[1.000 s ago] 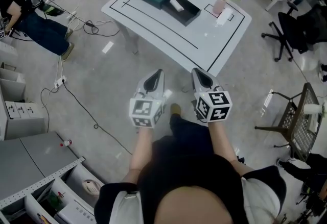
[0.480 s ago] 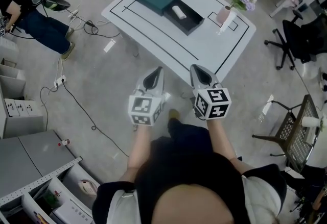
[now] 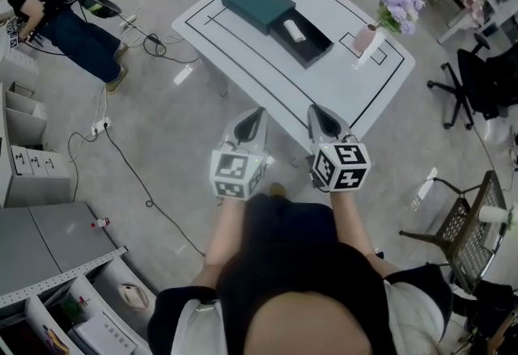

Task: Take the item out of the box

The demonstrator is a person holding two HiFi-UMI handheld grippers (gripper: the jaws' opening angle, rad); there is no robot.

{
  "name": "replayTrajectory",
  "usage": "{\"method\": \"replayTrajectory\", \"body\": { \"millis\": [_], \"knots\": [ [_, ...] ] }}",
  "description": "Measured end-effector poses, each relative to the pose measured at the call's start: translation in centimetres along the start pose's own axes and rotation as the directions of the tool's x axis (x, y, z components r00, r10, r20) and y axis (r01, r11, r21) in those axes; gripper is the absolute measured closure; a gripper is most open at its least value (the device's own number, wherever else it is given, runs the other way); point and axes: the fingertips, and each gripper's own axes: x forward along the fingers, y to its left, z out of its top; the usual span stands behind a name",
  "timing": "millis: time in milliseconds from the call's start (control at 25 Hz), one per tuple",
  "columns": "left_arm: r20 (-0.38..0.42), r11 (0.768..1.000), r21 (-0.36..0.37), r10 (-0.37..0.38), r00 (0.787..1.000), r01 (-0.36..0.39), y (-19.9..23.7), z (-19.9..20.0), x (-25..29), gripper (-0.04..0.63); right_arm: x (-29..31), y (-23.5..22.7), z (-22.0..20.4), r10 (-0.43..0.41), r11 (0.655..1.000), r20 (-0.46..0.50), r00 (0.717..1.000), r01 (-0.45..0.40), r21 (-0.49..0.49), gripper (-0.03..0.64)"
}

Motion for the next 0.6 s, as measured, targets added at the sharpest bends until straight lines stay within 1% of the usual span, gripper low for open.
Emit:
{"method": "replayTrajectory", "body": {
  "millis": [360,600],
  "knots": [
    [0.013,0.999,0.008,0.033,0.999,-0.033,0.2,0.5,-1.1,0.584,0.1,0.8,0.1,0.012,1.0,0.011,1.0,-0.012,0.004,0.615],
    [0.003,0.999,0.001,0.032,0.999,-0.032,0.0,0.2,-1.1,0.584,0.0,0.8,-0.1,0.022,1.0,0.003,1.0,-0.022,0.01,0.615]
  ]
}}
